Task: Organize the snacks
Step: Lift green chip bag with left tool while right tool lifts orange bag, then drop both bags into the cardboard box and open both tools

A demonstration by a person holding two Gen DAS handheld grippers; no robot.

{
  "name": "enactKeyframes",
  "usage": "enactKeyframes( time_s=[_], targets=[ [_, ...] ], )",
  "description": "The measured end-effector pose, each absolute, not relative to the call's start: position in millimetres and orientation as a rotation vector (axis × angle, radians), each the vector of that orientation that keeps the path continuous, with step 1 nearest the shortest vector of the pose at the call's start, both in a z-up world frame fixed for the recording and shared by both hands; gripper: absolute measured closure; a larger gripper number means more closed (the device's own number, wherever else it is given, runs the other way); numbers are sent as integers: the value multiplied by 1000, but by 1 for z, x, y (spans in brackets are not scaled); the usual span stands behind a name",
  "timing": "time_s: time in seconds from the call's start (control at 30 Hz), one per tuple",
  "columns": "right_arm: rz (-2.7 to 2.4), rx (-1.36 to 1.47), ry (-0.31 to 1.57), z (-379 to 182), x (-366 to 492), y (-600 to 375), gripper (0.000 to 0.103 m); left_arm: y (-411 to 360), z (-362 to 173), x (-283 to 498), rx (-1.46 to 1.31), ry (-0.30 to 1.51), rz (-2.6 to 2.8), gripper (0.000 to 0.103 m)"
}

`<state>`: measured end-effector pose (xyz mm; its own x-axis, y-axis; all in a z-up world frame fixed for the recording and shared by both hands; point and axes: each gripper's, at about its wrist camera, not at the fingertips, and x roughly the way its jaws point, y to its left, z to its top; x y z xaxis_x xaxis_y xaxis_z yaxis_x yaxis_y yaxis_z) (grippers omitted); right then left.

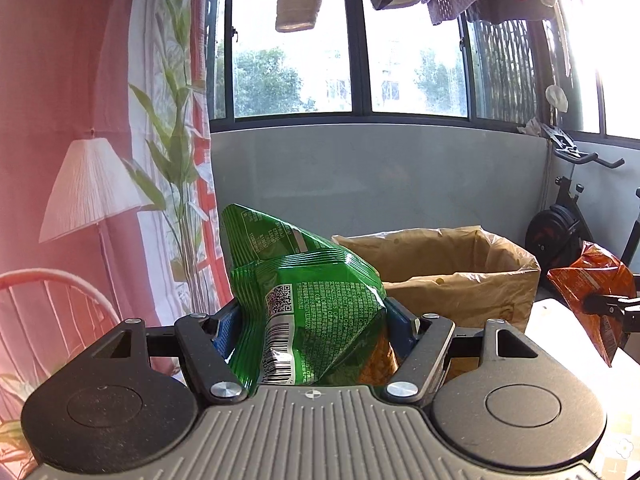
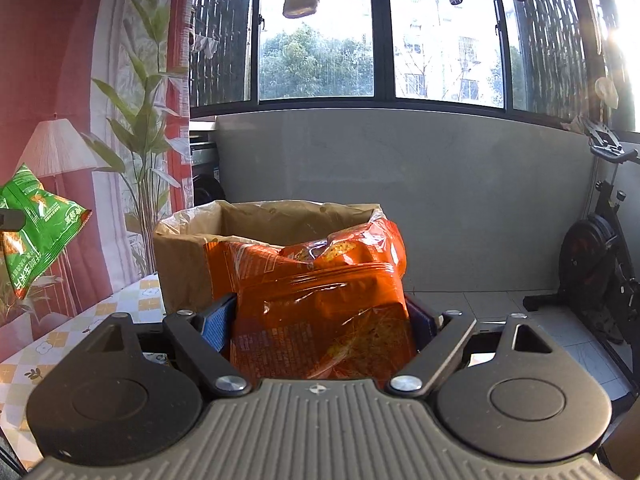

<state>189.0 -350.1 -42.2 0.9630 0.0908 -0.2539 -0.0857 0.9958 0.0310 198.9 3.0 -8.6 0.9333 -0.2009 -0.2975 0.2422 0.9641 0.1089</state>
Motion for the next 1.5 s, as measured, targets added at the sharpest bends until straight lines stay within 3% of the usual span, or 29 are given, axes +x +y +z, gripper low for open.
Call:
enactKeyframes(
  time_s=[0.43, 0.73, 0.87, 1.0, 1.5],
  targets=[
    [140, -60, 176, -6, 313, -343, 17, -70, 1, 314, 117, 264, -345, 29],
    [209, -22, 245, -14, 410, -345, 17, -122, -10, 410, 155, 314, -372, 29],
    [266, 3, 317, -22, 430, -348, 14, -122, -22, 431, 97, 388, -424, 21],
    [219, 24, 336, -24, 426, -358, 7, -122, -26, 432, 88, 409, -396, 21],
    [201, 110, 328, 0, 308, -362, 5, -55, 19, 317, 103, 384, -268, 13]
  ],
)
